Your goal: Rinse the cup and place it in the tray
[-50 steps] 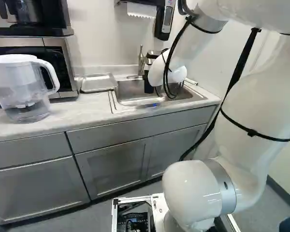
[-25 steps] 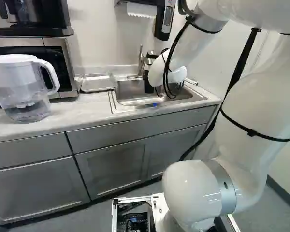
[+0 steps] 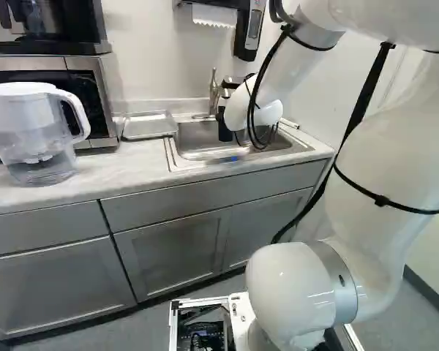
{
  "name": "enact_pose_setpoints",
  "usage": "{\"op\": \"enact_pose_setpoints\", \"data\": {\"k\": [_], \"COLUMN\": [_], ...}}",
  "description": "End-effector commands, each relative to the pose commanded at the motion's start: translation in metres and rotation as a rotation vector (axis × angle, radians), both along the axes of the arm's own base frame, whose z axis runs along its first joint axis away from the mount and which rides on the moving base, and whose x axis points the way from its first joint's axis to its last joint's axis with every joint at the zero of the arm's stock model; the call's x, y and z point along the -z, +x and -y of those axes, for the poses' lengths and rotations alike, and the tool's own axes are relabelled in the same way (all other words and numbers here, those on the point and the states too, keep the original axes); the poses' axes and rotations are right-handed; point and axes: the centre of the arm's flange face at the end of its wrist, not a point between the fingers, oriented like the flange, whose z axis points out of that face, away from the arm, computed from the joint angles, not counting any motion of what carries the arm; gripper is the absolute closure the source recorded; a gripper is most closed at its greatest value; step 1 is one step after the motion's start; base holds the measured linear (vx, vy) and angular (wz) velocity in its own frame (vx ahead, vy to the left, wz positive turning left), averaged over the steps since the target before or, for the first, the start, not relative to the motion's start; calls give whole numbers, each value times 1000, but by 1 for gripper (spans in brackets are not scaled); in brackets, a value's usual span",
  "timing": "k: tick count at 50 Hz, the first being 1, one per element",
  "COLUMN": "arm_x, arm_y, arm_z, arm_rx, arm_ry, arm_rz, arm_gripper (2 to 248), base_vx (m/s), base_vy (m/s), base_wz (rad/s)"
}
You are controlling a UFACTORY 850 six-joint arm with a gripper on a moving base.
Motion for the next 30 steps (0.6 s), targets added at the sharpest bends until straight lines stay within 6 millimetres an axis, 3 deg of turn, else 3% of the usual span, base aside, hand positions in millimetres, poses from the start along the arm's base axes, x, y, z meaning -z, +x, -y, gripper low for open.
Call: {"op": "enact_pose_setpoints", "data": {"k": [30], "arm_x": [0], "arm_y": [0], "arm_z": [0], "arm_rx": [0], "arm_ry": [0], "arm_rz": [0], "arm_gripper": [129], "base_vx": [0], "base_vy": [0], "base_wz": [0]}}
